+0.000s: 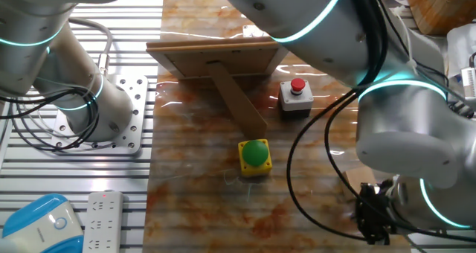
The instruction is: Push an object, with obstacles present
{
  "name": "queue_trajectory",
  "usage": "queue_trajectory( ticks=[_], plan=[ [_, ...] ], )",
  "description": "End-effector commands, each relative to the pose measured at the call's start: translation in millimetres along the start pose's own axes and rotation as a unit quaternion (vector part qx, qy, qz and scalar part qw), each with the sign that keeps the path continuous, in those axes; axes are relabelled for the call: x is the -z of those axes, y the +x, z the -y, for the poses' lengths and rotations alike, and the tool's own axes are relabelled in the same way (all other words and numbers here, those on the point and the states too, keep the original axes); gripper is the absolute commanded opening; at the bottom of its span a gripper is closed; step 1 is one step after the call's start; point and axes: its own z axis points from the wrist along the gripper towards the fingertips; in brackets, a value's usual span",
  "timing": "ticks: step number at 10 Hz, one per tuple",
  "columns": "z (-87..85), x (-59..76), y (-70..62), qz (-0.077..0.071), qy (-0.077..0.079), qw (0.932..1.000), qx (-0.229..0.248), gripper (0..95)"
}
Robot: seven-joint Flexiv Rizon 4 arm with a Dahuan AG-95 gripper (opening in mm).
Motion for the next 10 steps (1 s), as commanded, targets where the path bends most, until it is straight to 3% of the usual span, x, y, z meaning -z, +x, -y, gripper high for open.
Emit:
queue_trajectory(
  ticks=[1,4,10],
  plan=[
    [-6.2,0.9,-7.8,0.001,-0.005,0.9999,-0.011,0.0],
    [-12.9,-0.6,-13.0,0.012,-0.009,0.9997,-0.019,0.0],
    [-27.3,-6.6,-9.6,0.021,-0.011,0.9991,-0.034,0.0]
  ],
)
